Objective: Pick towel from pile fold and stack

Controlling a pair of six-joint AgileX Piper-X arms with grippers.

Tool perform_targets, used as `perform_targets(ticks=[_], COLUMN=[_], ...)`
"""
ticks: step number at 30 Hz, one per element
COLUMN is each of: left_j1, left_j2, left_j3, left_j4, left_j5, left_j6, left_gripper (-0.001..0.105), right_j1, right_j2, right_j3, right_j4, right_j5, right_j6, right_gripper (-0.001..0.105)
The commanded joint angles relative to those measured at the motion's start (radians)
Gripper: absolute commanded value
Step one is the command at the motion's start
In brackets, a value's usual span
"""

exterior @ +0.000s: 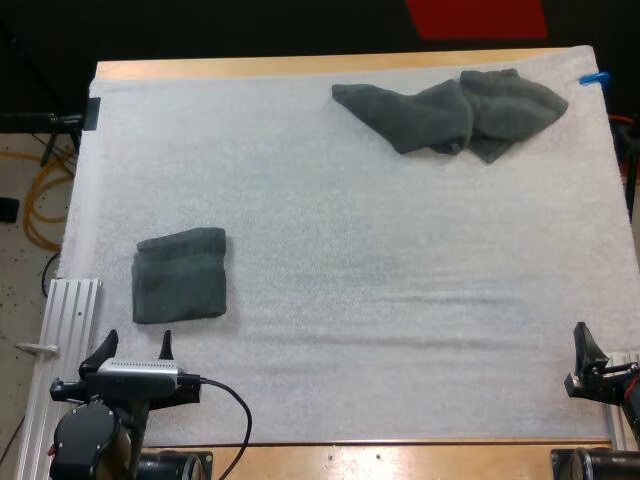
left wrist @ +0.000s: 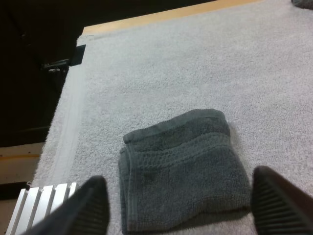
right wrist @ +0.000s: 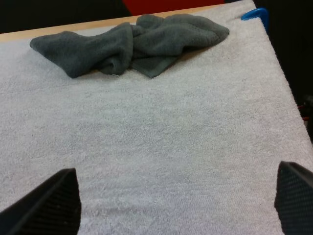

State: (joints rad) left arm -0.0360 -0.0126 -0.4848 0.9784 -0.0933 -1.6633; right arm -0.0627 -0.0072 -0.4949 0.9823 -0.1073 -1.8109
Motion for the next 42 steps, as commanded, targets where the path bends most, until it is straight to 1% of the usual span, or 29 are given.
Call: perform_targets(ticks=[1,2,4,5,13,15,17,21,25,27,29,30,32,33,35,39,40,42], left_j1=[-0.005,-0.005,-0.005,-0.005,-0.005,-0.005,-0.005,-0.005,-0.007,-0.023,-0.067,-0.083,-0.145,-0.162,-0.214,-0.268,-0.277,-0.281], left_j2=[-0.119,-0.119,-0.119,-0.119,-0.119,-0.119,-0.115,-0.058,0.077,0.137,0.224,0.241,0.329,0.352,0.425,0.513,0.534,0.561], left_j3=[-0.001,-0.001,-0.001,-0.001,-0.001,-0.001,-0.004,-0.038,-0.109,-0.141,-0.185,-0.199,-0.251,-0.264,-0.305,-0.354,-0.364,-0.371], left_j4=[-0.013,-0.013,-0.013,-0.013,-0.015,-0.026,-0.047,-0.055,-0.094,-0.116,-0.141,-0.147,-0.16,-0.163,-0.176,-0.197,-0.209,-0.236], left_j5=[-0.002,-0.002,-0.002,-0.002,0.007,0.035,0.063,0.074,0.194,0.231,0.271,0.281,0.318,0.328,0.36,0.363,0.363,0.363], left_j6=[-0.008,-0.008,-0.008,-0.008,-0.008,0.007,0.04,0.068,0.068,0.068,0.068,0.068,0.068,0.068,0.068,0.068,0.068,0.068], left_gripper=[0.067,0.073,0.081,0.083,0.083,0.083,0.083,0.083,0.083,0.083,0.083,0.083,0.083,0.083,0.083,0.083,0.083,0.083], right_j1=[-0.002,-0.002,-0.002,-0.002,-0.002,-0.002,-0.002,-0.002,-0.002,-0.002,-0.002,-0.002,-0.002,-0.002,-0.002,-0.002,-0.002,0.0], right_j2=[-0.045,-0.045,-0.045,-0.045,-0.043,-0.039,-0.021,0.05,0.172,0.244,0.337,0.372,0.468,0.488,0.586,0.722,0.767,0.835], right_j3=[-0.004,-0.004,-0.004,-0.004,-0.004,-0.004,-0.012,-0.062,-0.156,-0.209,-0.272,-0.29,-0.352,-0.364,-0.416,-0.468,-0.479,-0.498], right_j4=[-0.005,-0.005,-0.005,-0.005,-0.005,-0.005,-0.005,-0.005,-0.005,-0.005,-0.008,-0.01,-0.016,-0.019,-0.028,-0.088,-0.117,-0.18], right_j5=[-0.001,-0.001,-0.001,-0.001,-0.001,-0.001,-0.001,-0.001,-0.011,-0.047,-0.156,-0.192,-0.323,-0.359,-0.435,-0.458,-0.451,-0.404], right_j6=[0.001,0.001,0.001,0.001,0.001,0.001,0.001,0.001,-0.003,-0.003,-0.012,-0.012,-0.012,-0.012,-0.012,-0.01,-0.007,0.008], right_gripper=[0.078,0.078,0.078,0.078,0.078,0.078,0.078,0.078,0.078,0.078,0.078,0.078,0.078,0.078,0.078,0.078,0.078,0.078])
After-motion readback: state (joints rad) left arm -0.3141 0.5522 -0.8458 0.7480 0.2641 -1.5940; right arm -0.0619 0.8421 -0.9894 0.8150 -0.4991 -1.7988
